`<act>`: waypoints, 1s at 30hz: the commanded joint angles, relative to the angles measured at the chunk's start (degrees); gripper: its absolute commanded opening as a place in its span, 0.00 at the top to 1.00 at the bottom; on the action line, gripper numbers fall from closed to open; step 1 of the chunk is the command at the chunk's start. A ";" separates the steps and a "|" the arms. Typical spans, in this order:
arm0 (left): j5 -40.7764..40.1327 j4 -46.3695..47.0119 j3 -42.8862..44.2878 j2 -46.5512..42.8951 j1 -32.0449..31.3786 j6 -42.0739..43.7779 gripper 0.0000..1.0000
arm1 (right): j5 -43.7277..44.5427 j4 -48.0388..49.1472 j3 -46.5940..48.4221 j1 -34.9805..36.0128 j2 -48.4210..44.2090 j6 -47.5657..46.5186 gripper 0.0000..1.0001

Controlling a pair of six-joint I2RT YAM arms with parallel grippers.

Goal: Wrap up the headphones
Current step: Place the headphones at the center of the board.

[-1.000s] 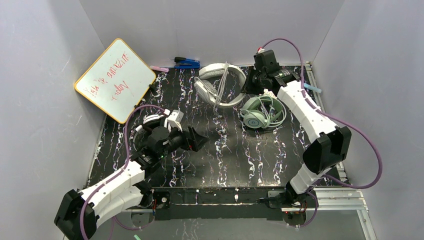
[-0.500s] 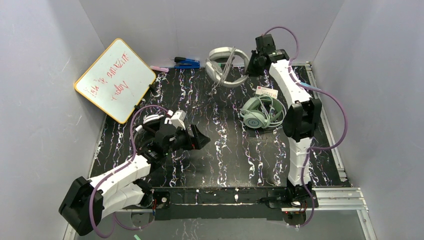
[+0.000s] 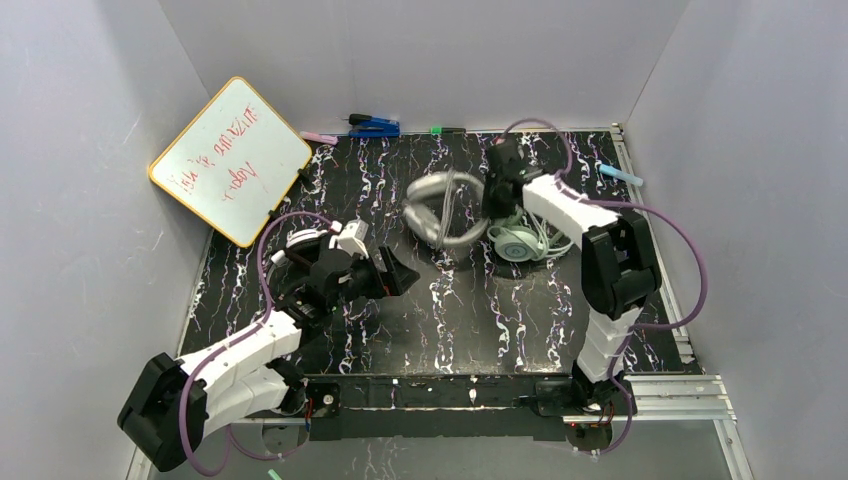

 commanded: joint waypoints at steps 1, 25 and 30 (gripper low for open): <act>-1.72 1.74 -3.15 -0.54 -0.24 -2.89 0.10 | 2.48 14.75 -13.00 5.33 -9.32 3.21 0.99; -10.29 -19.95 3.96 -8.82 -0.24 2.70 0.02 | -1.20 10.83 -25.58 13.54 -21.30 9.44 0.44; -13.82 -26.54 8.50 -11.54 -0.19 7.85 0.02 | -0.04 8.92 -24.29 13.94 -27.34 6.91 0.28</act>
